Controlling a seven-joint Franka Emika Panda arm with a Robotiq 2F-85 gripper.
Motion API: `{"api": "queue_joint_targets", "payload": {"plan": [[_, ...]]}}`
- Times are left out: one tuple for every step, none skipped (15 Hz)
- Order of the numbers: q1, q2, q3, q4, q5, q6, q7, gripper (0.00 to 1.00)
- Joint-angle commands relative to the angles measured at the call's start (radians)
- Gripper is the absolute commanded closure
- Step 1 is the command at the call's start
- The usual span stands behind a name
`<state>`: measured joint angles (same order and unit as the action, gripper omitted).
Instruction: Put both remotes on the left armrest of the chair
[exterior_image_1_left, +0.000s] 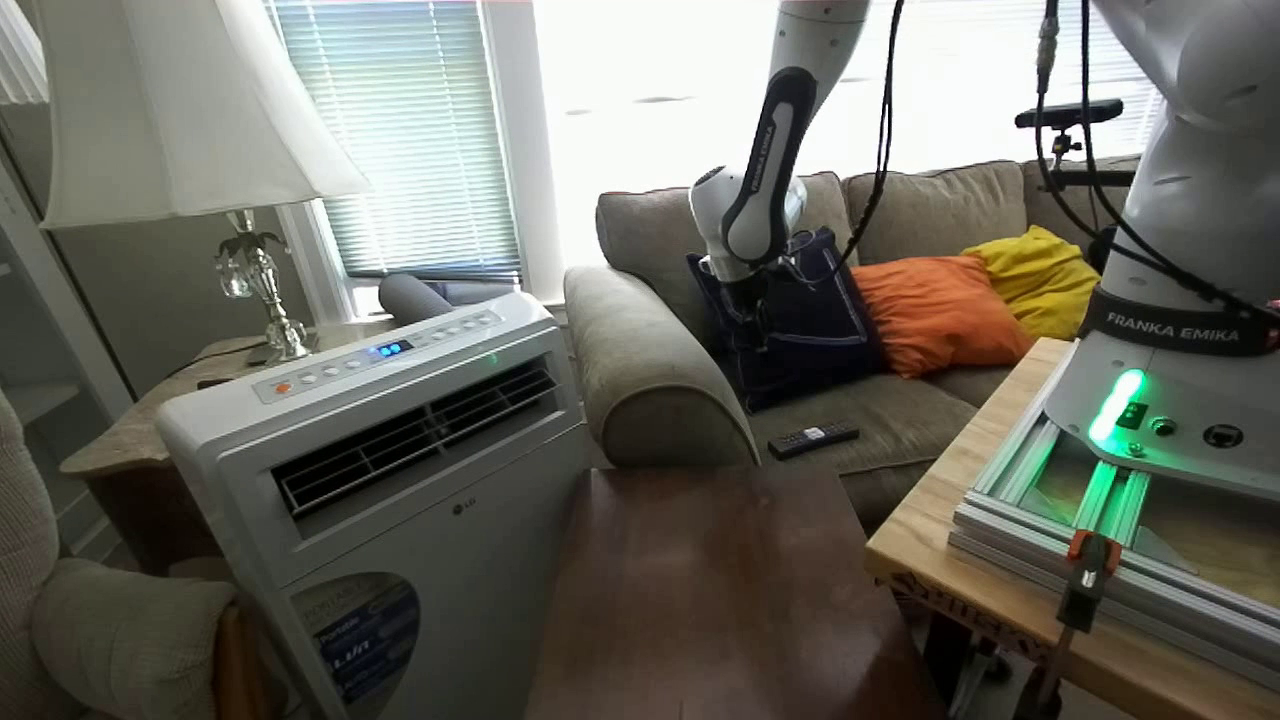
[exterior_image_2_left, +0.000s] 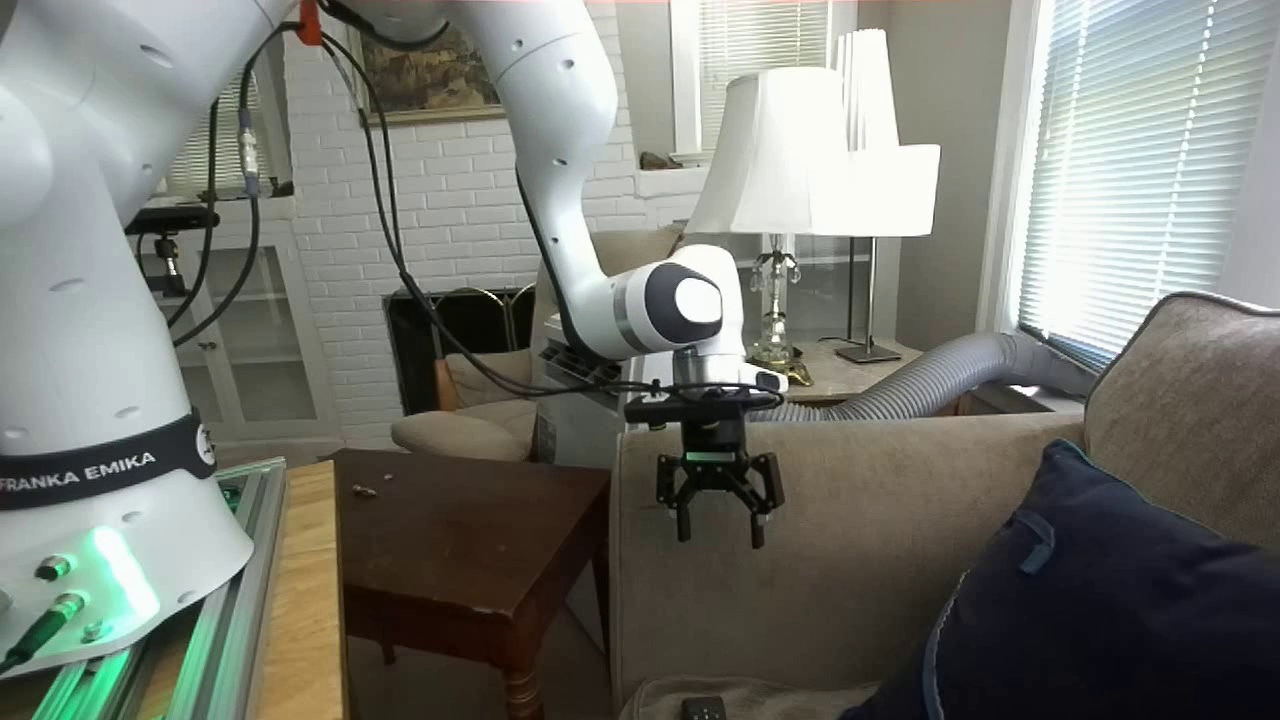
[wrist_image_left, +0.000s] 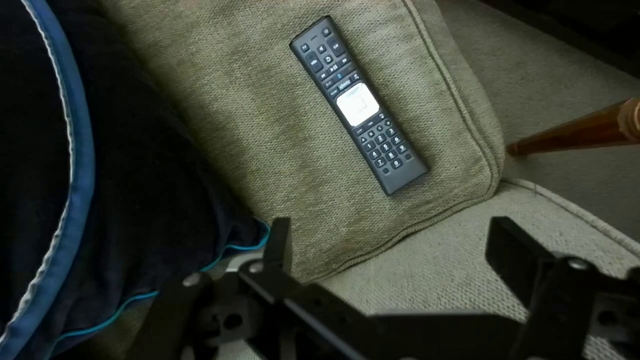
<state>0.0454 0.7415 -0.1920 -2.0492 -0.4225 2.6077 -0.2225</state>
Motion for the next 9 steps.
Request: {"api": "queue_joint_targets", "payload": {"plan": [[-0.007, 0.048, 0.006, 0.060, -0.011, -0.042, 0.018, 0.00], [0.002, 0.070, -0.008, 0.078, -0.021, -0.045, 0.034, 0.00], [0.014, 0.100, -0.031, 0.107, -0.018, -0.066, 0.074, 0.00], [0.012, 0.132, -0.048, 0.132, -0.015, -0.068, 0.109, 0.00], [0.004, 0.162, -0.060, 0.151, -0.024, -0.035, 0.123, 0.00], [-0.015, 0.203, -0.063, 0.185, -0.026, -0.028, 0.107, 0.00], [-0.047, 0.227, -0.051, 0.206, -0.023, -0.011, 0.060, 0.00], [-0.066, 0.269, -0.055, 0.230, -0.048, 0.043, 0.019, 0.00], [-0.115, 0.297, -0.027, 0.251, -0.056, 0.089, -0.063, 0.00]]}}
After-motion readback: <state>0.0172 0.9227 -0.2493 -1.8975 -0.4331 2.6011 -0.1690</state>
